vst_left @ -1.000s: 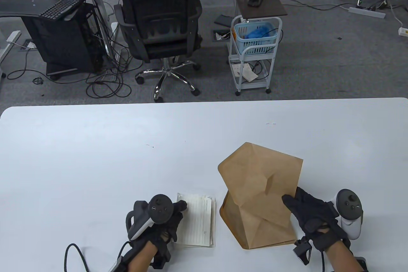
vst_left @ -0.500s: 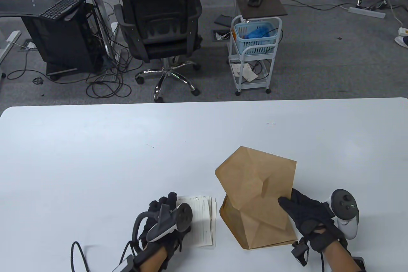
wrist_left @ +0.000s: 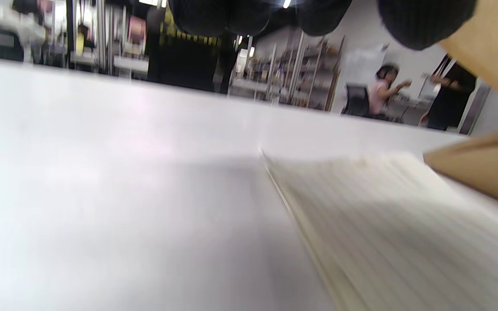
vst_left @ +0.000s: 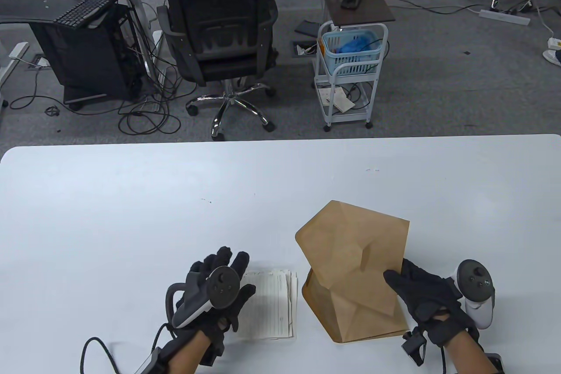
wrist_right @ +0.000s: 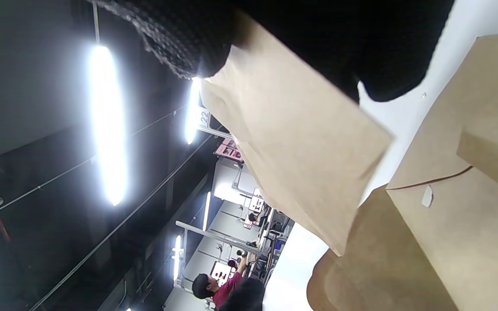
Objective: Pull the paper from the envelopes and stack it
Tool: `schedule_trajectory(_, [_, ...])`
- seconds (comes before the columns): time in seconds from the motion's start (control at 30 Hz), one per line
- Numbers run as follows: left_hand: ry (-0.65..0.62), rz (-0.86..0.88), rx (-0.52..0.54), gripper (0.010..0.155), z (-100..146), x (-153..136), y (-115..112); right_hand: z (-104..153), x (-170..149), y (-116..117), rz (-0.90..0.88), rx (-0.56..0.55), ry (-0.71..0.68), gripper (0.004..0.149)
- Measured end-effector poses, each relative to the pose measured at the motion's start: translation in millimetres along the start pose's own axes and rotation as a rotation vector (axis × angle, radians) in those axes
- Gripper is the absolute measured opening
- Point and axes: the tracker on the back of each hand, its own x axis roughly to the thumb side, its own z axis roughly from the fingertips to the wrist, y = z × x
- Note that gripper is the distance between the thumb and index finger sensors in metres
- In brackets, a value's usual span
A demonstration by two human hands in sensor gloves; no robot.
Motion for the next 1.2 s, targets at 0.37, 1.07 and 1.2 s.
schedule_trajectory(0.37, [0.024, -0.195, 0.131, 0.079, 19, -18, -16, 0, 0, -2, -0.045, 0.009, 0.02, 0.051])
schedule_trajectory(1.07, [-0.008, -0.166, 0.092, 0.077, 22, -10, -30, -4, -22, 6, 0.37, -0.005, 0.339, 0.078])
schedule_trajectory(1.2, [-0.009, -0.17, 0.087, 0.077, 23, -9, -30, -9, -21, 16, 0.698, -0.013, 0.311, 0.079])
